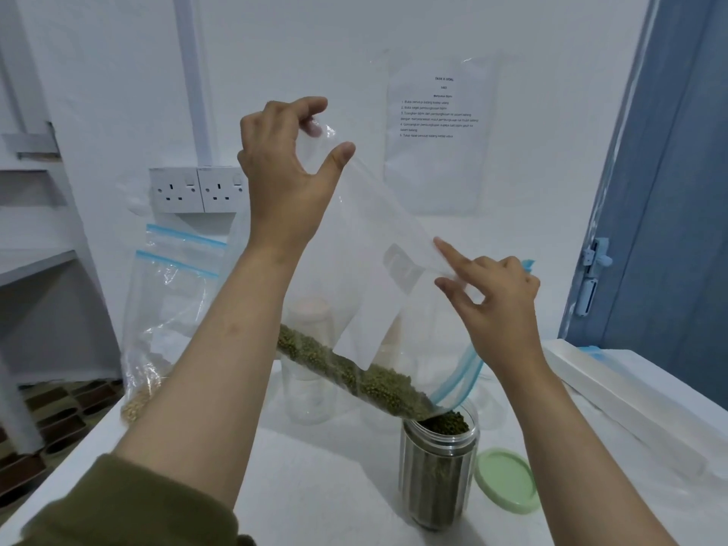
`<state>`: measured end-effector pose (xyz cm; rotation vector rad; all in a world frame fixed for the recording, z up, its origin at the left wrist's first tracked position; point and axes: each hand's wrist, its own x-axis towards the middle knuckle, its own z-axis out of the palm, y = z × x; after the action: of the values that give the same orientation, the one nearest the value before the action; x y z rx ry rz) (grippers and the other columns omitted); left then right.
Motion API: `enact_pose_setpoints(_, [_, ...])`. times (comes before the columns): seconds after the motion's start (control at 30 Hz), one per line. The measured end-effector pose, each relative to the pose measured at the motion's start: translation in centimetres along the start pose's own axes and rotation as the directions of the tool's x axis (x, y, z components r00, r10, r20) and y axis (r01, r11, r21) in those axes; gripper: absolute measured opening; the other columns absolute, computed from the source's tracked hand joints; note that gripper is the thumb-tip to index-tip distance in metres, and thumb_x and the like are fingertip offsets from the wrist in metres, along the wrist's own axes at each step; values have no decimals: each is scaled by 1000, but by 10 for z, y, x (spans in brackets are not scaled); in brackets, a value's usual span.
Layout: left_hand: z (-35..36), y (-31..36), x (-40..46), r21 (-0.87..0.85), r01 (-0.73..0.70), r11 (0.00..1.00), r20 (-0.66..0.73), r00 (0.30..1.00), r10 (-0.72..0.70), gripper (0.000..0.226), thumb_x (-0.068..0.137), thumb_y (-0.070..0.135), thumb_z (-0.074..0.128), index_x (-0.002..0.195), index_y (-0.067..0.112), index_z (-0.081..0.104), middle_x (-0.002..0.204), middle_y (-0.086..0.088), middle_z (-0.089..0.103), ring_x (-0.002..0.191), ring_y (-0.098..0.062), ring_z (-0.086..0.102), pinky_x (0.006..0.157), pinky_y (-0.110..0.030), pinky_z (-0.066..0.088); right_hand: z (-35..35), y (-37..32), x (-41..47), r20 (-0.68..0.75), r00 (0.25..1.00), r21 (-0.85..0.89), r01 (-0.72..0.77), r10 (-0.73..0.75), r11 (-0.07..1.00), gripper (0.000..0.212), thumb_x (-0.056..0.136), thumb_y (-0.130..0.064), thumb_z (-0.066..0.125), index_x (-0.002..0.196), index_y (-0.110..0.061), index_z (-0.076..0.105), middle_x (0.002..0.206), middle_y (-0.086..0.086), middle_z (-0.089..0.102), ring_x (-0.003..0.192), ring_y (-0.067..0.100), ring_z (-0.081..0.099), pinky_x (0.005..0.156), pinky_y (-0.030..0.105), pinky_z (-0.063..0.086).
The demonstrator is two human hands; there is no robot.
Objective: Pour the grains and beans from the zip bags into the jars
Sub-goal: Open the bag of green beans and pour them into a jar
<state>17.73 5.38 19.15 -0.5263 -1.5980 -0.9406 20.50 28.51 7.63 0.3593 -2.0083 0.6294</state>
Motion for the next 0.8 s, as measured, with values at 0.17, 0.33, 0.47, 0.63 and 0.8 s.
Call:
enact_pose_setpoints(0.17, [-1, 0, 0, 1, -3, 1000, -8, 1000, 3, 44, 84, 40, 69, 123, 22, 60, 101, 13, 53, 112, -13, 44, 96, -48, 42, 2, 0, -1, -12, 1000, 28, -16, 16, 999, 45, 96, -32, 65, 135, -49, 51, 79, -9, 58, 84, 18, 41, 78, 35, 22])
enact_pose_setpoints(0.33, [-2, -1, 0, 4, -5, 1000, -14, 1000, 5, 44, 83, 40, 70, 123, 22, 61, 101, 12, 54, 113, -17, 46, 95, -48, 43, 4, -2, -2, -34, 999, 39, -19, 21, 999, 46, 96, -33, 64, 138, -45, 51, 78, -10, 57, 84, 14, 37, 80, 36, 26])
enact_pose_setpoints(0.47, [-3, -1, 0, 4, -9, 1000, -13, 1000, 9, 44, 84, 40, 70, 123, 22, 61, 101, 12, 54, 113, -16, 46, 95, -48, 43, 2, -2, -2, -18, 999, 42, -36, 36, 998, 48, 97, -33, 63, 140, -45, 48, 79, -8, 58, 86, 17, 40, 82, 38, 28])
enact_pose_setpoints(0.63, [-2, 0, 0, 5, -5, 1000, -4, 1000, 5, 44, 83, 40, 70, 123, 22, 61, 100, 13, 53, 113, -16, 46, 95, -48, 43, 2, -3, -2, -3, 1000, 73, -12, 13, 997, 45, 96, -33, 63, 136, -48, 48, 74, -11, 54, 81, 14, 38, 78, 35, 26])
enact_pose_setpoints(0.8, [-3, 0, 1, 14, -7, 1000, -4, 1000, 7, 45, 84, 41, 69, 123, 23, 61, 101, 12, 54, 112, -16, 46, 95, -48, 43, -3, -2, 0, 0, 1000, 98, -12, 12, 995, 48, 95, -31, 65, 135, -51, 46, 74, -9, 57, 81, 16, 39, 80, 38, 31])
